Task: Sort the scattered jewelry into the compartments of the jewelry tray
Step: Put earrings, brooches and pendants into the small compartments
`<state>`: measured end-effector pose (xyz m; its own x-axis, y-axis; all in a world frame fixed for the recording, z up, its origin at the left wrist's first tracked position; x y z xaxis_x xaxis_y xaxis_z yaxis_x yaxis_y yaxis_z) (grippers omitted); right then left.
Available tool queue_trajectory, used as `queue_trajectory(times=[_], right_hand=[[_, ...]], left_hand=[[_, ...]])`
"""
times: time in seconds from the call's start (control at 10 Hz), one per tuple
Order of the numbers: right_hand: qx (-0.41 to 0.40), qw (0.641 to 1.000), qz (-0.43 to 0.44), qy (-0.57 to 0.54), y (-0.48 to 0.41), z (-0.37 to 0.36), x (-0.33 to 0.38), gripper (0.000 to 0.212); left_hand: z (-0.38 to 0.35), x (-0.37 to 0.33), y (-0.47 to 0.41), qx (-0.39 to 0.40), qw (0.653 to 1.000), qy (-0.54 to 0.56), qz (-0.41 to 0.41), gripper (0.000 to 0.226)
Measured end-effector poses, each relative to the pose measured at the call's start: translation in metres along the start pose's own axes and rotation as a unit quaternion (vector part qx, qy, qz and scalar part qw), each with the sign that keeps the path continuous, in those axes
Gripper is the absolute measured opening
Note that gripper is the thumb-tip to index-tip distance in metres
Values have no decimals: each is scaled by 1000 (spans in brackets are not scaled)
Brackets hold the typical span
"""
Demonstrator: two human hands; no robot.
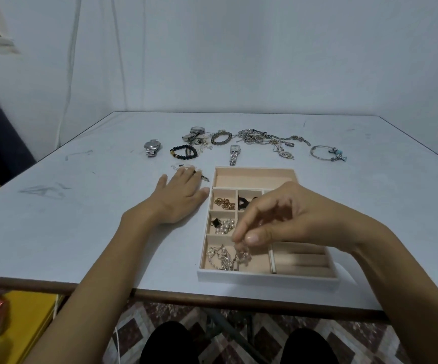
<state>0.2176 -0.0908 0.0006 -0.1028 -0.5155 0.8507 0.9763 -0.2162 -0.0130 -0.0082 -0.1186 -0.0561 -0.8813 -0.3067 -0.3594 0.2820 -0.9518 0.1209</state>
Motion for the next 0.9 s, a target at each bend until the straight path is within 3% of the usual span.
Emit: queue_trajectory(times=[0.3,0.9], right_hand=[[-41,996,-6,85,2,7,3,15],[-12,992,-29,120,4,5,3,9]], left_hand=[[0,1,0,2,1000,-12,-1,59],[1,1,2,-1,1000,-5,0,59]])
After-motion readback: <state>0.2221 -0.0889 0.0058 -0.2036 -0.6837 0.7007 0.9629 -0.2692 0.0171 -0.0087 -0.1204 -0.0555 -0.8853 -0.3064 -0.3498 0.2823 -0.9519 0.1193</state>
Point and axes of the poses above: each hand's wrist, its own y-axis away from the middle knuckle, its own z-axis out of the back of the hand, x = y × z, the point moved 2 cm from there along -y, towards the middle knuckle, and after that the axes turned 13 degrees about y, right-handed, at the moved point
